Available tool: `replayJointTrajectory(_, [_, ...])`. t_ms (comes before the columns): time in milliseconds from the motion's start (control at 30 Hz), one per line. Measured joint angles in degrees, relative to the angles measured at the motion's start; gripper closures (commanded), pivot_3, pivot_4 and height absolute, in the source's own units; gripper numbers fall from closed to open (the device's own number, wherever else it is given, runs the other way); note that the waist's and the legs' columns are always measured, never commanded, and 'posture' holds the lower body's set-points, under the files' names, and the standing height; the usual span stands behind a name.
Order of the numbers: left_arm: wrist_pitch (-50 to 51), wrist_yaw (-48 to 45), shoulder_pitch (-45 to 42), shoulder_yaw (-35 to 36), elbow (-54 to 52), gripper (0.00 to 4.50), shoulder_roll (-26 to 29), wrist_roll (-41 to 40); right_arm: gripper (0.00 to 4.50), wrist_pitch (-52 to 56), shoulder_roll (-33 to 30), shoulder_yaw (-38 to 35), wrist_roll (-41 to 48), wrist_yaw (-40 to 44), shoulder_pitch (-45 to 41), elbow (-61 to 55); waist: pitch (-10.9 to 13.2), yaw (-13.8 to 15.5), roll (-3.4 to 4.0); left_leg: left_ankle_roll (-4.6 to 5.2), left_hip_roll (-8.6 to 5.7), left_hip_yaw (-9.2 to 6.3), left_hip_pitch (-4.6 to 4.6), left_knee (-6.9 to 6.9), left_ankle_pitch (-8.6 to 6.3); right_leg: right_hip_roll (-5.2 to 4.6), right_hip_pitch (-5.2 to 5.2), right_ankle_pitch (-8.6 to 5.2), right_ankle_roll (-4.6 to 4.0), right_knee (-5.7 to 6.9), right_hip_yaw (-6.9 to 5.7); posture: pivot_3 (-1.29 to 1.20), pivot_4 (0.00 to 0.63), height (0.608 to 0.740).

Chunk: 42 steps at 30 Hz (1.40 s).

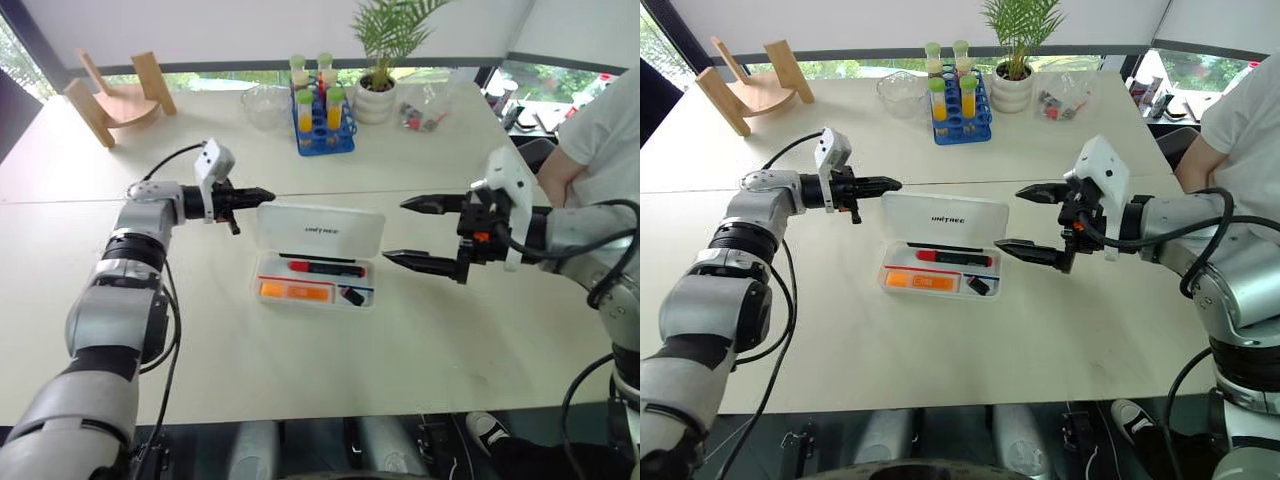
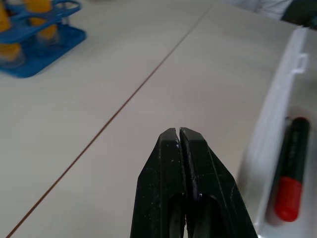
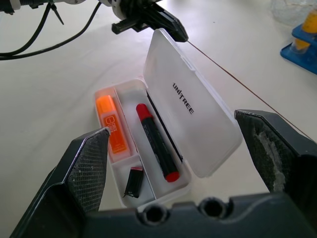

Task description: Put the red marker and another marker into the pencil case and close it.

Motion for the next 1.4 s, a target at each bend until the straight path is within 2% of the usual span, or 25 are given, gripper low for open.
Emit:
replayJointTrajectory(133, [5.9, -8.1, 4.4, -3.8, -8.7, 4.45, 3.9, -1.5, 0.00, 0.3, -0.4, -0.3, 0.4, -0.6, 0.8, -0.1, 0.0, -0.7, 0.00, 0.00, 0.02, -0.02, 0.02, -0.02, 0.00, 0.00, 0.00, 0.00, 0.00, 0.02, 0.01, 0.00, 0.150, 0.740])
replayJointTrajectory(300, [11.4, -9.8, 13.3, -11.9, -23.8, 4.45, 9.8, -7.6, 0.00, 0.3, -1.7, -0.7, 0.8, -0.9, 1.2, -0.2, 0.0, -1.0, 0.01, -0.01, 0.04, -0.04, 0.04, 0.02, 0.00, -0.03, 0.03, 0.00, 0.00, 0.07, 0.02, 0.00, 0.150, 0.740])
replayJointTrajectory(400, [12.4, -9.7, 15.6, -12.6, -27.9, 4.45, 8.1, -8.0, 0.00, 0.2, -1.8, -0.7, 1.2, -1.1, 1.6, -0.3, 0.0, -0.5, 0.00, -0.01, 0.01, -0.06, 0.04, 0.09, 0.01, -0.05, 0.09, 0.00, 0.00, 0.06, 0.00, 0.00, 0.150, 0.740])
replayJointTrajectory(533, [8.9, -4.9, 21.2, -14.1, -33.2, 4.45, 2.2, -4.7, 0.00, 0.4, -2.2, -0.6, 1.3, -1.7, 3.4, -1.0, 0.0, 0.4, 0.00, -0.01, 0.00, -0.01, 0.12, 0.07, 0.00, -0.06, 0.15, 0.00, 0.01, 0.03, 0.04, 0.00, 0.150, 0.740])
replayJointTrajectory(633, [3.2, -1.9, 22.3, -15.7, -36.1, 4.45, 2.5, -0.6, 0.00, 0.5, -2.7, -0.6, 1.3, -2.1, 4.2, -1.8, -0.3, 0.6, 0.24, 0.00, 0.01, -0.02, 0.47, 0.04, 0.00, -0.03, 0.49, -0.01, -0.01, 0.02, 0.04, 0.00, 0.150, 0.740])
replayJointTrajectory(767, [0.9, 1.5, 23.2, -15.4, -36.5, 4.45, 3.4, 1.6, 0.00, 0.5, -3.4, -0.6, 1.3, -2.2, 5.4, -2.2, -0.5, 0.2, 0.47, 0.06, 0.01, 0.07, 1.37, -0.05, -0.03, -0.01, 1.31, -0.14, -0.16, -0.07, 0.16, 0.00, 0.150, 0.740])
replayJointTrajectory(900, [10.8, 1.8, 25.5, -11.9, -40.9, 4.45, 5.4, -1.9, 0.00, 0.4, -3.4, -0.6, 1.4, -2.2, 5.5, -2.2, -0.5, -0.7, 0.47, 0.06, 0.05, 0.07, 1.27, -0.04, -0.03, 0.04, 1.16, -0.12, -0.19, -0.05, 0.20, 0.00, 0.150, 0.740])
replayJointTrajectory(1033, [23.9, 3.8, 29.0, -6.5, -51.3, 4.45, 9.3, -8.1, 0.00, 0.3, -3.6, -1.0, 1.3, -2.0, 7.6, -2.2, -0.4, -1.1, 0.30, 0.07, 0.09, -0.01, 0.83, -0.08, -0.04, 0.06, 0.78, -0.04, -0.01, -0.01, 0.13, 0.00, 0.150, 0.740])
replayJointTrajectory(1133, [32.1, 6.6, 31.5, 0.3, -61.4, 4.45, 13.0, -14.2, 0.00, -0.4, -4.5, -1.1, 1.2, -1.3, 10.1, -2.1, -0.4, -1.1, 0.29, 0.12, 0.10, -0.01, 0.19, -0.05, -0.07, 0.02, 0.17, -0.05, 0.00, -0.02, 0.09, 0.00, 0.150, 0.740])
replayJointTrajectory(1300, [43.4, 12.7, 37.3, 12.5, -74.5, 4.45, 18.9, -23.3, 0.00, -1.7, -5.3, -1.3, 0.7, 0.0, 13.8, -1.0, -0.3, -1.0, 0.31, 0.22, 0.08, 0.01, 0.23, -0.04, -0.12, -0.03, 0.20, -0.07, 0.00, -0.05, 0.10, 0.00, 0.150, 0.740])
replayJointTrajectory(1400, [47.8, 15.8, 44.9, 19.0, -81.7, 4.45, 21.5, -26.8, 0.00, -2.4, -6.0, -1.5, 0.3, 1.0, 14.8, -0.2, -0.3, -1.2, 0.30, 0.21, 0.09, 0.06, 0.32, -0.02, -0.12, -0.03, 0.26, -0.07, 0.00, -0.05, 0.14, 0.00, 0.150, 0.740])
